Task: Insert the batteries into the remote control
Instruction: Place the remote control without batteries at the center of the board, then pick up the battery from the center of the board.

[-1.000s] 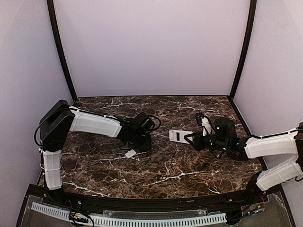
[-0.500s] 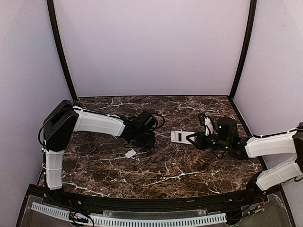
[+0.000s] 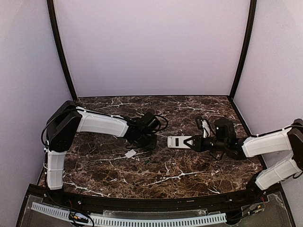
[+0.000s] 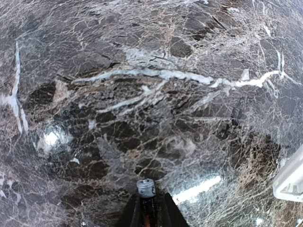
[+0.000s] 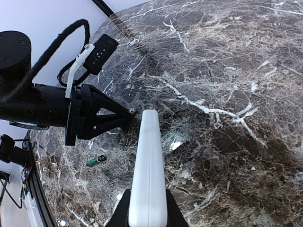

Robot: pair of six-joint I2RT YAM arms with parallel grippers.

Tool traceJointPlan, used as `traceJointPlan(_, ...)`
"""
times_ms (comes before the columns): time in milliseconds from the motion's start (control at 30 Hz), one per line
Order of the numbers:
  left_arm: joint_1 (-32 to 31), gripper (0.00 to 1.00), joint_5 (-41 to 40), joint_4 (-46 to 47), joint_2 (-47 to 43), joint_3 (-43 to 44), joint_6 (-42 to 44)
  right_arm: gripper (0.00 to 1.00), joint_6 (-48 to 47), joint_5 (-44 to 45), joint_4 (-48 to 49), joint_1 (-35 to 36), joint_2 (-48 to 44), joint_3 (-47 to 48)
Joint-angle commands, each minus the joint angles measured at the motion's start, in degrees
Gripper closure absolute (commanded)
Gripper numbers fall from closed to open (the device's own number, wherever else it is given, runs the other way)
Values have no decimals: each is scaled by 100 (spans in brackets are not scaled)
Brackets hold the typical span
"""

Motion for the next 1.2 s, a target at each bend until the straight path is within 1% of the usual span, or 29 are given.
traceJointPlan(0, -28, 87, -152, -670, 109, 33, 195, 99, 207, -282, 307, -51, 169, 111)
traceJointPlan(133, -29, 93, -291, -802, 40, 16, 260, 97, 394, -518, 468, -41, 359, 128)
traceJointPlan(233, -19, 96, -403, -767, -129, -69, 261, 91, 492, -603, 547, -44, 454, 141)
traceJointPlan(300, 3, 97, -458, -739, -258, -126, 260, 90, 544, -635, 554, -48, 513, 165)
traceJointPlan(333, 11, 97, -471, -730, -292, -153, 260, 87, 566, -665, 558, -53, 542, 174)
traceJointPlan(367, 39, 97, -497, -690, -377, -203, 260, 81, 584, -700, 559, -52, 586, 197)
traceJointPlan(400, 47, 97, -509, -661, -413, -235, 265, 73, 599, -717, 545, -52, 623, 224)
traceJointPlan(433, 68, 96, -531, -629, -489, -283, 267, 62, 609, -710, 535, -46, 649, 226)
traceJointPlan(467, 74, 96, -530, -617, -522, -302, 268, 54, 623, -692, 519, -44, 656, 240)
traceJointPlan(567, 110, 96, -520, -569, -608, -369, 277, 42, 621, -557, 353, -44, 635, 268)
traceJointPlan(733, 141, 96, -466, -428, -688, -476, 302, 36, 471, -269, -88, -47, 655, 372)
traceJointPlan(800, 150, 97, -446, -379, -718, -501, 334, 35, 367, -189, -231, -52, 665, 385)
traceJointPlan(867, 156, 97, -399, -311, -776, -536, 407, 35, 112, -190, -251, -51, 670, 361)
traceJointPlan(967, 160, 97, -282, 122, -982, -717, 650, 35, -511, -280, -539, -47, 810, 535)
traceJointPlan(1067, 189, 97, 88, 580, -1212, -904, 929, 34, -1106, -482, -835, -45, 991, 764)
traceJointPlan(1167, 206, 99, 291, 622, -1289, -853, 1163, 33, -1549, -498, -1139, -31, 1102, 906)
